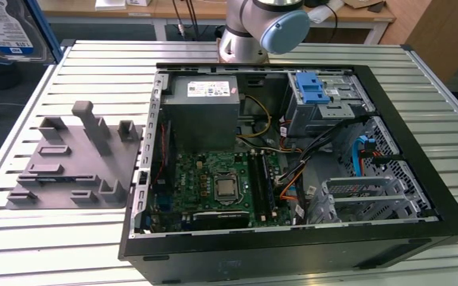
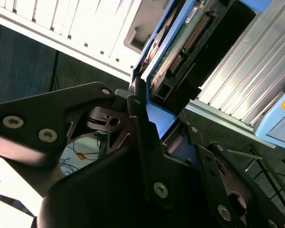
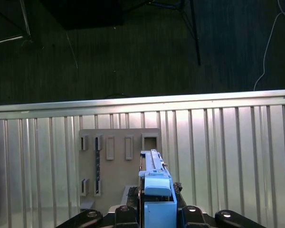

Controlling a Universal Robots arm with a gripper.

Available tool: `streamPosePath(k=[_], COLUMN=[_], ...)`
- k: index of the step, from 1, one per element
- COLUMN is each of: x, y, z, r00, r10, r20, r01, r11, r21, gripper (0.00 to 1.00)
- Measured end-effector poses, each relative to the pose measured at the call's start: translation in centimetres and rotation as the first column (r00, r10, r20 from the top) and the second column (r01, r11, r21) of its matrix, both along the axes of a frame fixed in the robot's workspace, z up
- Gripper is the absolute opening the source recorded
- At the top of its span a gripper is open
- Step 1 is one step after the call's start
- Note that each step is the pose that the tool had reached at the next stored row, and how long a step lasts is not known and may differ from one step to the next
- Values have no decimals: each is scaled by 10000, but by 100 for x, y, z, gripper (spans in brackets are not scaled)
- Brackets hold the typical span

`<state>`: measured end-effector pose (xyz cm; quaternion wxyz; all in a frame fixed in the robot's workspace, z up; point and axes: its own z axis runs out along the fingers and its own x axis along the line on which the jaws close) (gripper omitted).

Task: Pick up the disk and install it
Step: 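Pick up the disk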

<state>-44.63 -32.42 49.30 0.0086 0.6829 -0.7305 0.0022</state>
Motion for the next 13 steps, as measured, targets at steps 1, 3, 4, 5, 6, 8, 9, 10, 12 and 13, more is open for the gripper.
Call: streamPosePath(k=[1,3,4,5,6,8,9,10,12,13], x=[1,13,20,25,31,43,47,51,59,64], y=[0,0,0,0,0,0,0,0,0,0], z=[0,0,0,0,0,0,0,0,0,0], r00=[10000,10000,10000,10000,10000,10000,10000,10000,10000,10000], r10=[-1,0,0,-1,-1,0,-1,-1,0,0], r20=[0,0,1,0,0,0,0,0,0,1], r01=[1,0,0,1,1,0,1,1,0,0], r11=[10000,10000,10000,10000,10000,10000,10000,10000,10000,10000], r21=[1,0,0,0,0,0,0,0,0,0], gripper=[36,36,36,36,36,36,36,36,36,36])
